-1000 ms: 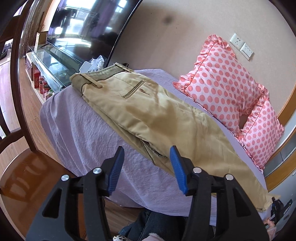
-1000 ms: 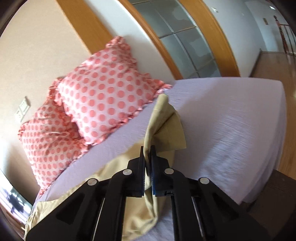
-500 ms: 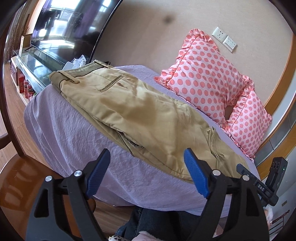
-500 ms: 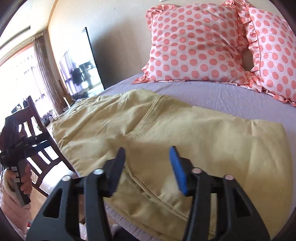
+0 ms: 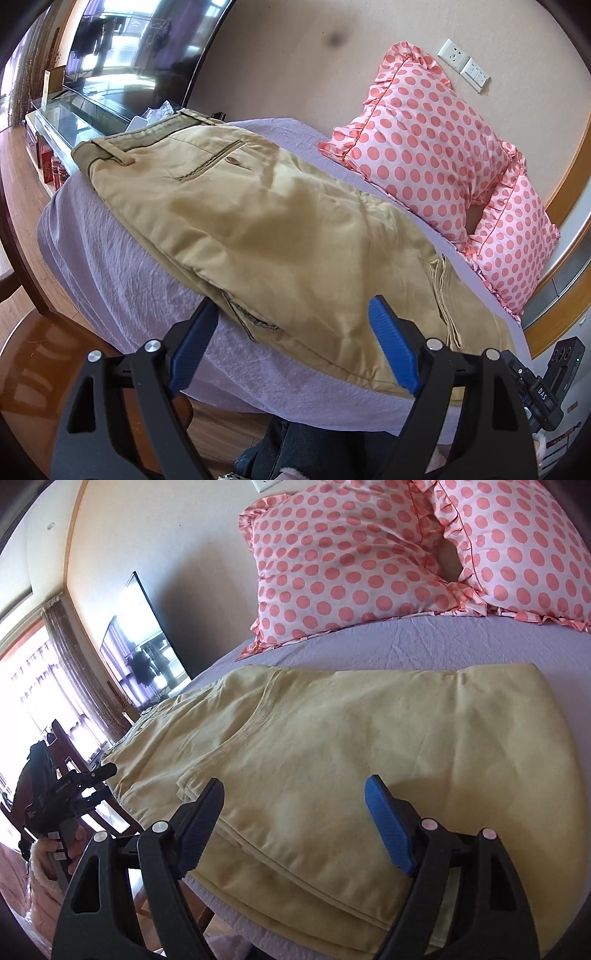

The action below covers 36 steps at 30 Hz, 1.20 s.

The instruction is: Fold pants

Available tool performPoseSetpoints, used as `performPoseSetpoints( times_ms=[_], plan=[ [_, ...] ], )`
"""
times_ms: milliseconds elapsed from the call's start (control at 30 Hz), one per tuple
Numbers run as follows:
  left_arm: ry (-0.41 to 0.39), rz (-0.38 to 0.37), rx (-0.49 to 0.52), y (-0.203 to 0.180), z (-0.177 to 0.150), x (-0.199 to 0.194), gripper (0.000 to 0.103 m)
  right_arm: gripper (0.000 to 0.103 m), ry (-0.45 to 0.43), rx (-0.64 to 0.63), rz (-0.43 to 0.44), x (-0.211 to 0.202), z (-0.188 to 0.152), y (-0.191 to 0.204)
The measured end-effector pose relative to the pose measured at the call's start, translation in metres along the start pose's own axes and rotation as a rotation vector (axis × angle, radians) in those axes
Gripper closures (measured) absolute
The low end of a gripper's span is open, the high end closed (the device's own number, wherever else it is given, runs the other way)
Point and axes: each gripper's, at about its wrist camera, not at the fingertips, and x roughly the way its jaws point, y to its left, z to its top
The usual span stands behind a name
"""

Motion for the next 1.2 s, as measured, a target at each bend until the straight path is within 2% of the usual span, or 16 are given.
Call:
performPoseSetpoints(
  times_ms=[100, 233, 300, 433, 567, 667, 767, 833, 867, 900, 933, 1000, 1033, 1133, 1200],
  plan=[
    [0.013, 0.028, -0.025, 0.001, -0.001, 0.002, 0.018, 0.022, -0.002, 0.005, 0.007, -0.001, 0.0, 0.0],
    [0.028, 0.006, -0.061, 0.001, -0.004, 0.006, 0.018, 0.022, -0.004, 0.011, 0.013, 0.0, 0.0, 0.0],
    [0.012, 0.037, -0.062, -0.003, 0.001, 0.004, 0.018, 0.021, -0.003, 0.011, 0.012, 0.002, 0.0, 0.001],
    [-0.061, 0.025, -0.092, 0.003, 0.026, -0.008, 0.018, 0.02, -0.008, 0.015, 0.021, 0.002, -0.001, 0.0],
    [-0.091, 0.123, -0.116, 0.024, 0.057, 0.002, 0.019, 0.02, -0.017, 0.026, 0.033, 0.001, -0.003, -0.002],
    [-0.077, 0.161, -0.195, 0.051, 0.077, 0.011, 0.023, 0.02, -0.022, 0.028, 0.042, 0.0, -0.004, -0.003],
    [-0.074, 0.193, -0.278, 0.077, 0.088, 0.02, 0.038, 0.02, -0.028, 0.034, 0.054, -0.002, -0.004, -0.005],
    [-0.101, 0.226, -0.301, 0.087, 0.092, 0.022, 0.066, 0.02, -0.032, 0.035, 0.061, -0.003, -0.005, -0.005],
    [-0.081, 0.253, -0.298, 0.09, 0.096, 0.026, 0.079, 0.02, -0.033, 0.035, 0.065, -0.003, -0.005, -0.005],
    [-0.071, 0.257, -0.302, 0.09, 0.099, 0.028, 0.086, 0.02, -0.034, 0.035, 0.07, -0.004, -0.005, -0.006],
    [-0.082, 0.269, -0.288, 0.085, 0.101, 0.025, 0.09, 0.02, -0.037, 0.037, 0.075, -0.006, -0.005, -0.007],
    [-0.122, 0.306, -0.169, 0.055, 0.11, 0.016, 0.092, 0.02, -0.046, 0.043, 0.081, -0.011, -0.005, -0.01],
    [-0.144, 0.298, -0.106, 0.034, 0.115, 0.009, 0.093, 0.02, -0.055, 0.05, 0.08, -0.015, -0.005, -0.013],
    [-0.175, 0.199, 0.053, -0.04, 0.126, -0.006, 0.094, 0.02, -0.101, 0.08, 0.068, -0.031, -0.003, -0.024],
    [-0.175, 0.112, 0.184, -0.102, 0.123, -0.011, 0.094, 0.019, -0.146, 0.105, 0.047, -0.045, -0.001, -0.035]
  ],
)
